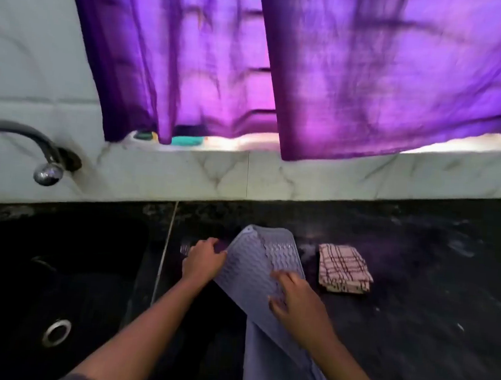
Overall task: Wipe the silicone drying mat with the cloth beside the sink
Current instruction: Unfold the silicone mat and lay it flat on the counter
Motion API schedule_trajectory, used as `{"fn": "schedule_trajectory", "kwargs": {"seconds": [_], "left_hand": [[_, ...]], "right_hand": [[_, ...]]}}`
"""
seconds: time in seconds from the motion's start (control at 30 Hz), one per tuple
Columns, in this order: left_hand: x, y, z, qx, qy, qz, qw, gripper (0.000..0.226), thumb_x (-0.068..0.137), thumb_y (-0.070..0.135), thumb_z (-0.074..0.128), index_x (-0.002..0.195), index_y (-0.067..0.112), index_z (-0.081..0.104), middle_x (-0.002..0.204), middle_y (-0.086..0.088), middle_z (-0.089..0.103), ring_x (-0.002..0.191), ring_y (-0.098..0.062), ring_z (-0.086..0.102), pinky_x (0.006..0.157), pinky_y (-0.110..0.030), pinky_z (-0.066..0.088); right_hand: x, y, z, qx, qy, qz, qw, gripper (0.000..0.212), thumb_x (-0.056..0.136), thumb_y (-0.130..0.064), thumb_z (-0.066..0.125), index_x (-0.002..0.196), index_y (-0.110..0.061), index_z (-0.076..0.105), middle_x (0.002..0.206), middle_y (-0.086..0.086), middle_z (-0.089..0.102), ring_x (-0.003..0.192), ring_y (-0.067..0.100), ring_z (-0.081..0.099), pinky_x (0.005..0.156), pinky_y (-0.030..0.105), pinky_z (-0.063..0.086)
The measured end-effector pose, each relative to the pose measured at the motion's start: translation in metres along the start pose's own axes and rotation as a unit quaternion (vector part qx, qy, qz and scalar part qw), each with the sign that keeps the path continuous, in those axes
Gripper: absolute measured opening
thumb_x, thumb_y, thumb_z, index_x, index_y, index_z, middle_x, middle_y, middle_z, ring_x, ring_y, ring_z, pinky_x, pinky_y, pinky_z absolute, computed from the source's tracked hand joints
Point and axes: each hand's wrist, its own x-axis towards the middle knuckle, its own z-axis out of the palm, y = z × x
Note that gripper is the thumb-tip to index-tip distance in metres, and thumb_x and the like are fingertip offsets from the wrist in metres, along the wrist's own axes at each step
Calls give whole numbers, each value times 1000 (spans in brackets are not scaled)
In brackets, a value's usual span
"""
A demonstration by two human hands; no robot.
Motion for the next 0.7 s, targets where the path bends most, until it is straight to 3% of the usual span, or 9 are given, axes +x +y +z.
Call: {"fn": "schedule_trajectory", "kwargs": {"seconds": [0.1, 0.27, 0.37, 0.43, 0.5, 0.6, 0.7], "left_hand": [[4, -12, 10, -20, -29, -48, 998, 54, 84, 36, 60, 130, 10, 50, 131, -20, 52, 121, -36, 48, 99, -38, 41], [13, -18, 11, -37, -49, -54, 997, 61, 79, 39, 69, 129, 9, 51, 127, -16, 56, 117, -32, 53, 96, -37, 44], [17, -19, 11, -31, -66, -51, 996, 47, 75, 35, 76, 114, 13, 60, 119, -9, 63, 107, -27, 59, 84, -30, 42], [17, -19, 12, -42, -77, -60, 994, 23, 73, 29, 78, 88, 18, 65, 103, -7, 68, 90, -22, 62, 77, -29, 44], [19, -19, 12, -67, -88, -71, 991, 17, 73, 26, 78, 70, 19, 63, 85, -5, 68, 74, -18, 59, 69, -28, 43], [22, -17, 6, -101, -70, -67, 990, 14, 75, 23, 76, 71, 17, 65, 73, -2, 64, 71, -16, 58, 66, -27, 42], [26, -20, -6, -141, -40, -62, 987, 12, 77, 21, 73, 81, 14, 65, 82, -4, 66, 75, -18, 59, 66, -28, 42]], "right_hand": [[-27, 10, 17, -48, -34, 40, 997, 52, 83, -36, 56, 132, -24, 42, 122, 0, 47, 112, 19, 46, 86, 29, 38], [-54, 21, 32, -77, -89, 103, 988, 75, 77, -53, 59, 140, -30, 24, 124, 0, 37, 116, 20, 41, 88, 32, 43], [-61, 19, 35, -95, -114, 117, 982, 82, 79, -44, 60, 144, -30, 13, 125, 2, 35, 111, 21, 44, 87, 32, 42], [-62, 18, 36, -107, -105, 111, 982, 79, 83, -33, 58, 145, -27, 10, 125, 3, 34, 107, 21, 46, 85, 31, 42], [-60, 16, 34, -101, -95, 110, 984, 75, 84, -23, 56, 145, -27, 12, 124, 4, 35, 104, 21, 47, 84, 31, 43], [-58, 8, 30, -89, -90, 113, 986, 70, 83, -17, 55, 143, -28, 20, 120, 4, 36, 100, 22, 49, 83, 33, 45], [-56, -8, 27, -89, -79, 109, 987, 63, 83, -19, 55, 138, -28, 26, 114, 4, 34, 92, 24, 52, 74, 34, 44]]}}
